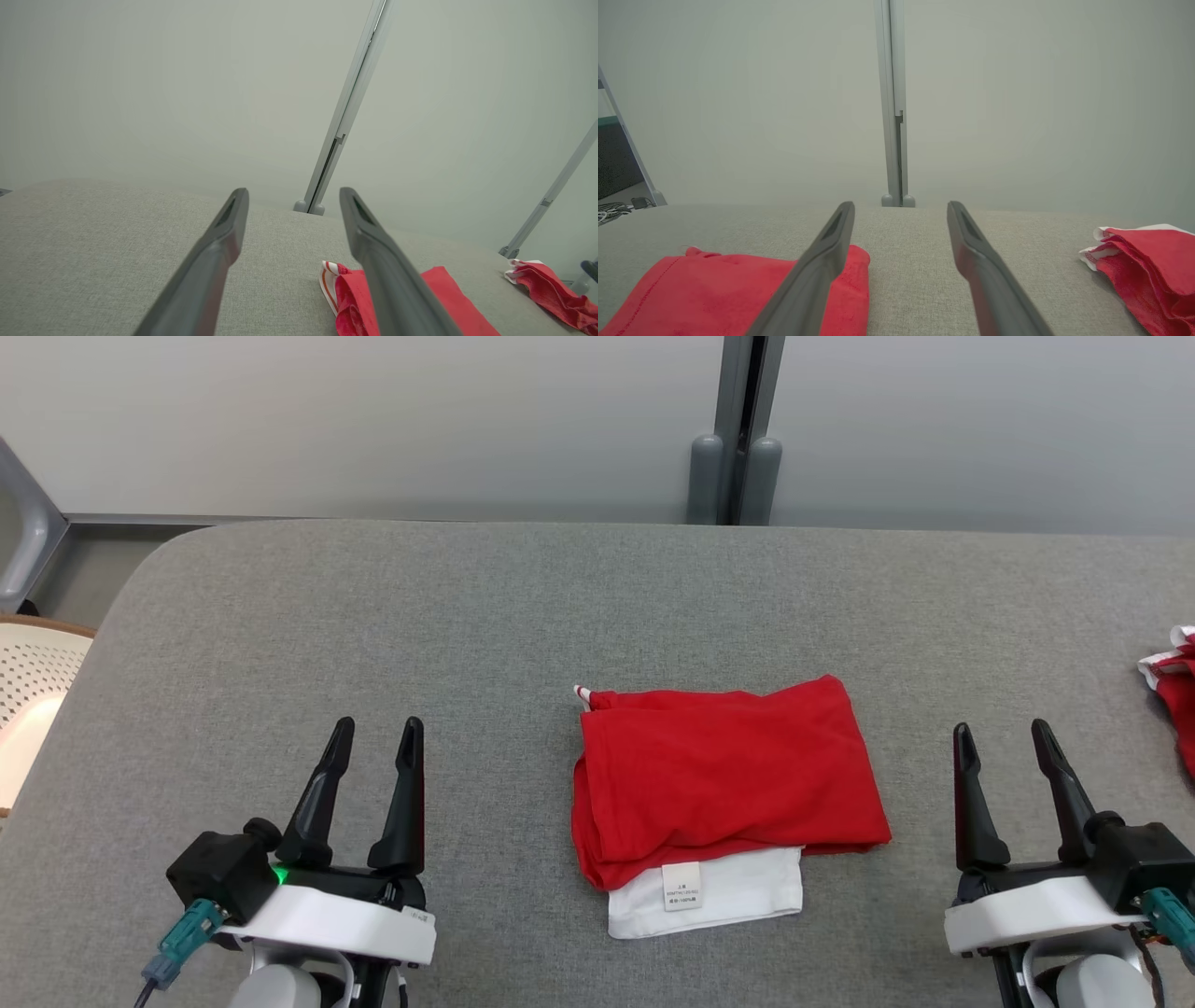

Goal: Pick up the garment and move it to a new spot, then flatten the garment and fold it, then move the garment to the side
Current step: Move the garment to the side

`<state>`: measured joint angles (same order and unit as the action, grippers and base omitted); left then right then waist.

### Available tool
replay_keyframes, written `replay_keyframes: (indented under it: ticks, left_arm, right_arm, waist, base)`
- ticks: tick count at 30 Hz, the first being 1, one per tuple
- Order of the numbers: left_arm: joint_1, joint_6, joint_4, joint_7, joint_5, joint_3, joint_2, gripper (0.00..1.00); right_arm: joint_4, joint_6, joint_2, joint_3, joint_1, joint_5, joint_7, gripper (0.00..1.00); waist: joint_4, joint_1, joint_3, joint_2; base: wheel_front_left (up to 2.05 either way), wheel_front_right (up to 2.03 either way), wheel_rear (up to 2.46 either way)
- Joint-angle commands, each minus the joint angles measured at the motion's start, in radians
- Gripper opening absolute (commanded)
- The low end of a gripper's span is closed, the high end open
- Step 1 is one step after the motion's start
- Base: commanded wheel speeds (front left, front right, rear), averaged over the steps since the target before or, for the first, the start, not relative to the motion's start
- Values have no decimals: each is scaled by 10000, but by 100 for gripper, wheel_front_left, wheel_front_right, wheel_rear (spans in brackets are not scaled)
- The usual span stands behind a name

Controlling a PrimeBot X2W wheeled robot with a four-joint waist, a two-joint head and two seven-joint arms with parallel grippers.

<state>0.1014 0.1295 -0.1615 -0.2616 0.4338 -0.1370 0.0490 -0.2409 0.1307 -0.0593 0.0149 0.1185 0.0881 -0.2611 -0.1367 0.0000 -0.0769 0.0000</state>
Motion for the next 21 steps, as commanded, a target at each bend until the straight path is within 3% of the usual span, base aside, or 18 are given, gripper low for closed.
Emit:
replay_keyframes:
  ticks: [1,21]
  left_arm:
    - [-28,17,14,-42,22,-22,37,100]
    - [757,17,-309,-42,290,-499,37,100]
  right_arm:
    - [-147,0,-13,-4,3,77,-51,100]
    - [-3853,0,78,-503,1889,1295,426,100]
  waist:
    - [-33,0,-64,0]
    - [-901,0,-1410,0]
  base:
    - [0,0,0]
    - [0,0,0]
